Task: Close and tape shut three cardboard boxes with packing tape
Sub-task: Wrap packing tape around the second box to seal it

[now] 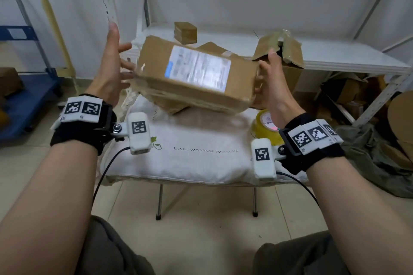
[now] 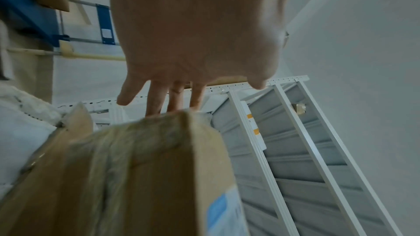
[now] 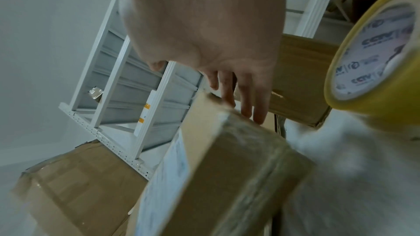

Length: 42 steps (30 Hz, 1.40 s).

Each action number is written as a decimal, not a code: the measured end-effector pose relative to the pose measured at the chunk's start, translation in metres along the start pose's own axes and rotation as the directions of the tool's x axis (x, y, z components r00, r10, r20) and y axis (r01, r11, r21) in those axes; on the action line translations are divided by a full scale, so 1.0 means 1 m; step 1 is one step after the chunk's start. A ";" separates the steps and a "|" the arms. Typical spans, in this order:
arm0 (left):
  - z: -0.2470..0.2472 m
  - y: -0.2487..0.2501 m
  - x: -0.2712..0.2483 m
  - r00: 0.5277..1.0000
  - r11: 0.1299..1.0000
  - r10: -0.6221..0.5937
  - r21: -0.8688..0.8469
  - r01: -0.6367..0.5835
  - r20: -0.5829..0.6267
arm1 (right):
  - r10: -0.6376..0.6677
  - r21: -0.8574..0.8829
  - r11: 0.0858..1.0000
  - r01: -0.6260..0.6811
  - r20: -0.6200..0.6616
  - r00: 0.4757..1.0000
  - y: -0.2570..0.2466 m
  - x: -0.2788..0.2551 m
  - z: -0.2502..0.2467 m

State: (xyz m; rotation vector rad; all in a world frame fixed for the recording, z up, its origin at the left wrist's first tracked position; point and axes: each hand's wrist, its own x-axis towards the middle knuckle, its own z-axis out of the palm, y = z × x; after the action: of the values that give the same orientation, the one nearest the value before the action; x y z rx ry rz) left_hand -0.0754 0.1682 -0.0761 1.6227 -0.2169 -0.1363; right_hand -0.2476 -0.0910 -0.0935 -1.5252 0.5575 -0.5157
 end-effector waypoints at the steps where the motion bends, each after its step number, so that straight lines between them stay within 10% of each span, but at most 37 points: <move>1: -0.003 -0.003 0.001 0.999 1.000 -0.017 0.008 0.016 0.035 | 0.005 -0.003 1.000 -0.005 0.026 1.000 0.000 -0.002 0.000; 8: 0.006 -0.026 -0.006 0.944 0.916 -0.157 0.400 0.029 0.290 | 0.121 -0.350 0.933 -0.082 0.093 0.988 0.022 0.001 -0.008; 15: 0.008 -0.032 -0.003 0.946 0.814 -0.206 0.581 0.024 0.250 | 0.065 -0.567 0.824 -0.003 0.090 0.994 0.038 0.016 -0.002; 42: -0.022 -0.017 -0.003 0.830 0.842 -0.361 0.531 0.094 0.425 | 0.237 -0.162 0.965 -0.206 0.205 0.950 0.020 0.006 -0.019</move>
State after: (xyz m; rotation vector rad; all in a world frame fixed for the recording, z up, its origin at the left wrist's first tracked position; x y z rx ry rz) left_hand -0.0723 0.1915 -0.0921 2.1000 -0.4909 -0.7708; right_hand -0.2556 -0.1098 -0.1128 -1.6027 0.5898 -0.1307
